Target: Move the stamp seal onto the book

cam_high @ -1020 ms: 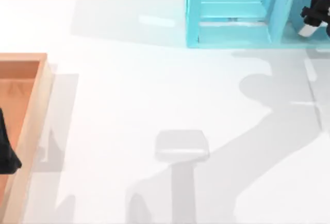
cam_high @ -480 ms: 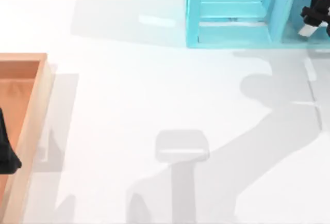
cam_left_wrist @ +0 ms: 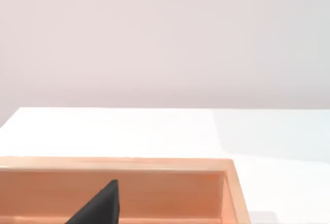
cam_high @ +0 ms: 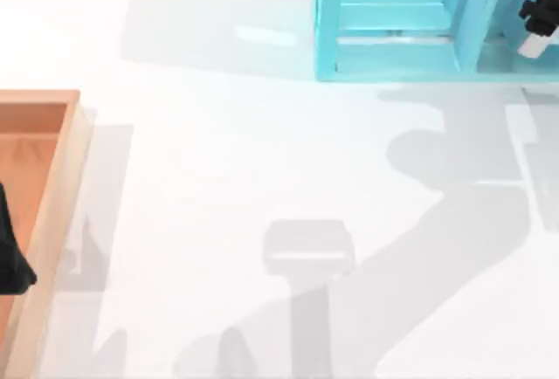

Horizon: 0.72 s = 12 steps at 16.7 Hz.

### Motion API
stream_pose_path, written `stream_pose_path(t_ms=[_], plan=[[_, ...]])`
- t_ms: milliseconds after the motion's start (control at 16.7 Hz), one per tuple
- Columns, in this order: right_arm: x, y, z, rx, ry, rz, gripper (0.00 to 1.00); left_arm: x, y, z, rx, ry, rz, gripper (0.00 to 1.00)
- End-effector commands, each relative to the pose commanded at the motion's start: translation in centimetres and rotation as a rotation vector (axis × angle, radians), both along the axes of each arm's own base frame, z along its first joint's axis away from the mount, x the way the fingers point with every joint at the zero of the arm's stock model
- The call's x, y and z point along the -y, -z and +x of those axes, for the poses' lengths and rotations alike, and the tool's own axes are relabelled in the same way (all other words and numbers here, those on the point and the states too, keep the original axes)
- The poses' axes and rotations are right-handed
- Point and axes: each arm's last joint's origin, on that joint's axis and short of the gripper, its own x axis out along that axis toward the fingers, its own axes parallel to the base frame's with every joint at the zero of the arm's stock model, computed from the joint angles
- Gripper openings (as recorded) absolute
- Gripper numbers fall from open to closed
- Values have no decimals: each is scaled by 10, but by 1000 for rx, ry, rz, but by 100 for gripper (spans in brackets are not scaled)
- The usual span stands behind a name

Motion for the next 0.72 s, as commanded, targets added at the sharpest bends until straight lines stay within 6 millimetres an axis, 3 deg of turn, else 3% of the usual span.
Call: stream_pose_path(t_ms=[240, 480, 720], plan=[[1, -65, -35, 2, 1, -5, 0, 0, 0, 0, 0, 0, 0, 100], [-1, -133, -95, 23, -3, -8, 0, 0, 0, 0, 0, 0, 0, 100], [-3, -166, -156, 29, -6, -5, 0, 0, 0, 0, 0, 0, 0, 100]])
